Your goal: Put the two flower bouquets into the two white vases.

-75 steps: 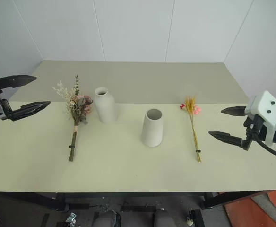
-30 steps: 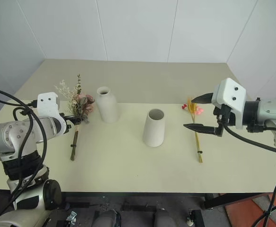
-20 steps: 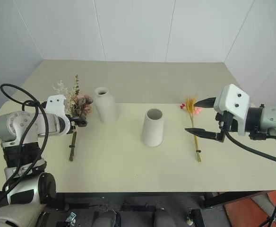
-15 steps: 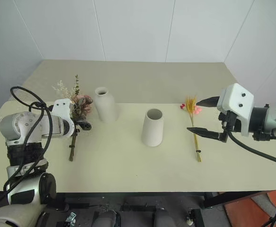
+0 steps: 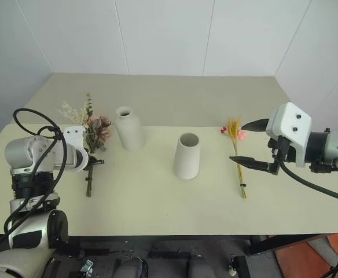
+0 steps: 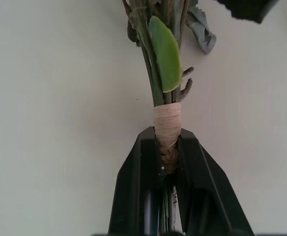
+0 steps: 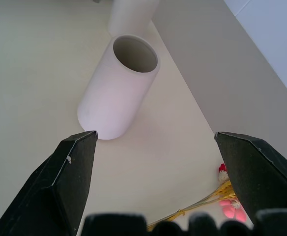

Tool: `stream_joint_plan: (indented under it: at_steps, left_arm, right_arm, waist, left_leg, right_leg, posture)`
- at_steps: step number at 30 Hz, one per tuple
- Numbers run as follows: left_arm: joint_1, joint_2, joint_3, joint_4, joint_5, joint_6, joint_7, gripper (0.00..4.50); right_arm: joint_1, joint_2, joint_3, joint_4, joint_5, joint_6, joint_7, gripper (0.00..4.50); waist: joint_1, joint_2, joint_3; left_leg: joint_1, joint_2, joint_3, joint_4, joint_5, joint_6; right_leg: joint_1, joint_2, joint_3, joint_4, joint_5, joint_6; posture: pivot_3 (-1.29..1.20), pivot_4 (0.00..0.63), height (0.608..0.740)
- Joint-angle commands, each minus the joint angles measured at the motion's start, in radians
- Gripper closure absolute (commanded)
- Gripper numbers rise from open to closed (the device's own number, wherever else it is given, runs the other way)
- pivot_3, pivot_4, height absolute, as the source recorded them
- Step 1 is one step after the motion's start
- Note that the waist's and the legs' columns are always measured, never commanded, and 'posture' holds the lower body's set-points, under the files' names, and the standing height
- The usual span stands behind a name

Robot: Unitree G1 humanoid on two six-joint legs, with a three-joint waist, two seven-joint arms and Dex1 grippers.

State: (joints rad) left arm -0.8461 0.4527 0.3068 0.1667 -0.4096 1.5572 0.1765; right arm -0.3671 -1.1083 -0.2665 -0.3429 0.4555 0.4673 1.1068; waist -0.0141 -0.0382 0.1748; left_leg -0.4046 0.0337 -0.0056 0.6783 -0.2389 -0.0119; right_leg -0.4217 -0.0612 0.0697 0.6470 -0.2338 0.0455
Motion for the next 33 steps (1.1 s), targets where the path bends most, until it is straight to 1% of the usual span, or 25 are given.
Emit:
stream_joint_plan:
  at_steps: [1,2,4,5,7,9,11,12,13,16,18,19,21,25,29,31,33]
  left_arm:
    - [-0.025,0.002,0.020,-0.033,0.051,-0.119,-0.011,4.39]
    - [-0.033,-0.005,0.035,-0.033,0.062,-0.144,-0.005,4.39]
    - [-0.072,-0.031,0.120,-0.030,0.071,-0.307,0.026,4.39]
    - [-0.102,-0.050,0.183,-0.021,0.057,-0.403,0.041,4.39]
    - [-0.203,-0.077,0.330,0.045,0.010,-0.617,0.096,4.39]
    - [-0.275,-0.069,0.398,0.142,-0.004,-0.810,0.103,4.39]
    - [-0.304,-0.062,0.398,0.217,0.001,-0.990,0.042,4.39]
    - [-0.333,-0.064,0.410,0.262,-0.019,-1.051,0.016,4.39]
    - [-0.358,-0.069,0.427,0.299,-0.045,-1.100,-0.005,4.39]
    - [-0.400,-0.121,0.477,0.370,-0.151,-1.304,-0.151,4.39]
    - [-0.413,-0.166,0.510,0.400,-0.239,-1.405,-0.267,4.39]
    - [-0.416,-0.181,0.521,0.412,-0.276,-1.438,-0.316,4.39]
    - [-0.405,-0.196,0.489,0.453,-0.296,-1.444,-0.398,4.39]
    - [-0.405,-0.193,0.457,0.537,-0.362,-1.375,-0.528,4.39]
    - [-0.413,-0.168,0.377,0.618,-0.315,-1.368,-0.629,4.39]
    - [-0.424,-0.153,0.360,0.660,-0.318,-1.354,-0.667,4.39]
    - [-0.433,-0.137,0.312,0.705,-0.273,-1.391,-0.710,4.39]
  right_arm:
    - [-0.010,-0.007,-0.036,-0.004,0.010,-0.005,-0.011,0.00]
    - [-0.010,-0.007,-0.036,-0.003,0.010,-0.006,-0.010,0.00]
    - [-0.009,-0.008,-0.037,0.001,0.007,-0.010,-0.010,0.00]
    - [-0.009,-0.009,-0.038,0.003,0.006,-0.012,-0.009,0.00]
    - [-0.010,-0.011,-0.040,0.005,0.003,-0.015,-0.010,0.00]
    - [-0.011,-0.008,-0.042,0.005,-0.001,-0.026,-0.013,0.00]
    - [-0.007,-0.004,-0.046,0.001,-0.001,-0.032,-0.016,0.00]
    - [-0.002,-0.003,-0.049,-0.004,0.001,-0.030,-0.017,0.00]
    - [0.004,-0.003,-0.053,-0.010,0.003,-0.028,-0.019,0.00]
    - [0.026,0.001,-0.069,-0.031,0.005,-0.019,-0.033,0.00]
    - [0.047,0.002,-0.087,-0.049,0.008,-0.010,-0.044,0.00]
    - [0.054,0.002,-0.094,-0.056,0.010,-0.007,-0.048,0.00]
    - [0.077,0.001,-0.118,-0.077,0.016,0.005,-0.060,0.00]
    - [0.123,0.002,-0.158,-0.116,0.019,0.023,-0.075,0.00]
    - [0.156,0.012,-0.192,-0.151,0.026,0.042,-0.094,0.00]
    - [0.164,0.021,-0.205,-0.165,0.035,0.049,-0.103,0.00]
    - [0.173,0.023,-0.213,-0.175,0.035,0.053,-0.110,0.00]
  waist:
    - [0.000,0.000,0.000]
    - [0.001,0.000,0.000]
    - [0.002,0.000,0.000]
    - [0.003,-0.001,0.001]
    - [0.004,-0.003,0.002]
    - [0.005,-0.003,0.002]
    - [0.000,-0.002,0.001]
    - [0.001,-0.001,0.001]
    - [0.003,-0.002,0.001]
    - [0.014,-0.002,0.001]
    - [0.020,-0.002,0.001]
    - [0.021,-0.002,0.001]
    - [0.023,-0.002,0.001]
    - [0.021,-0.002,0.001]
    - [0.017,-0.002,0.001]
    - [0.012,-0.002,0.001]
    - [0.007,-0.002,0.001]
  left_leg:
    - [0.000,0.000,0.000,0.000,0.000,0.000]
    - [0.000,0.000,0.000,0.000,0.000,0.000]
    - [0.000,0.000,0.000,0.000,0.000,0.000]
    - [-0.001,0.000,0.000,0.000,0.000,0.000]
    - [-0.001,0.000,0.000,0.000,0.000,0.000]
    - [-0.002,0.000,0.000,0.000,0.000,0.000]
    - [-0.001,0.000,0.001,-0.001,0.000,0.000]
    - [-0.001,0.000,0.002,-0.001,0.000,0.000]
    - [0.000,0.000,0.002,-0.001,0.000,0.000]
    - [-0.001,0.000,0.002,-0.001,0.000,0.000]
    - [-0.003,0.000,0.002,0.000,0.000,0.000]
    - [-0.003,0.000,0.002,0.000,0.000,0.000]
    - [-0.003,0.000,0.002,0.000,0.000,0.000]
    - [-0.003,0.000,0.002,0.000,0.000,0.000]
    - [-0.002,0.000,0.002,0.001,0.000,0.000]
    - [-0.002,0.000,0.002,0.000,0.000,0.000]
    - [-0.002,0.000,0.002,0.000,0.000,0.000]
  right_leg:
    - [0.000,0.000,0.000,0.000,0.000,0.000]
    - [0.000,0.000,0.000,0.000,0.000,0.000]
    - [0.000,0.000,0.000,0.000,0.000,0.000]
    - [0.000,0.000,0.000,0.000,0.000,0.000]
    - [-0.001,0.000,-0.001,0.000,0.000,0.000]
    - [-0.001,-0.001,-0.001,-0.001,0.000,0.000]
    - [0.000,-0.001,0.000,-0.003,0.001,0.000]
    - [0.000,-0.001,0.000,-0.003,0.001,0.000]
    - [0.000,-0.002,0.001,-0.003,0.000,0.000]
    - [0.000,-0.002,-0.001,-0.003,0.001,0.001]
    - [0.000,-0.002,-0.001,-0.004,0.001,0.001]
    - [0.000,-0.002,-0.001,-0.005,0.001,0.002]
    - [0.000,-0.002,-0.001,-0.005,0.001,0.002]
    - [0.000,-0.001,-0.001,-0.005,0.001,0.002]
    - [0.001,-0.001,-0.001,-0.005,0.001,0.002]
    - [0.001,0.000,-0.001,-0.005,0.001,0.002]
    - [0.001,0.000,-0.001,-0.005,0.001,0.002]
  posture:
    - [0.00,0.150,0.740]
    - [0.00,0.150,0.740]
    - [0.00,0.150,0.740]
    - [0.00,0.150,0.740]
    - [0.00,0.150,0.740]
    - [0.00,0.150,0.740]
    - [0.00,0.150,0.740]
    - [0.00,0.150,0.740]
    - [0.00,0.150,0.740]
    - [0.00,0.150,0.740]
    - [0.00,0.150,0.740]
    - [0.00,0.150,0.740]
    - [0.00,0.150,0.740]
    - [0.00,0.150,0.740]
    - [0.00,0.150,0.740]
    - [0.00,0.150,0.740]
    - [0.00,0.150,0.740]
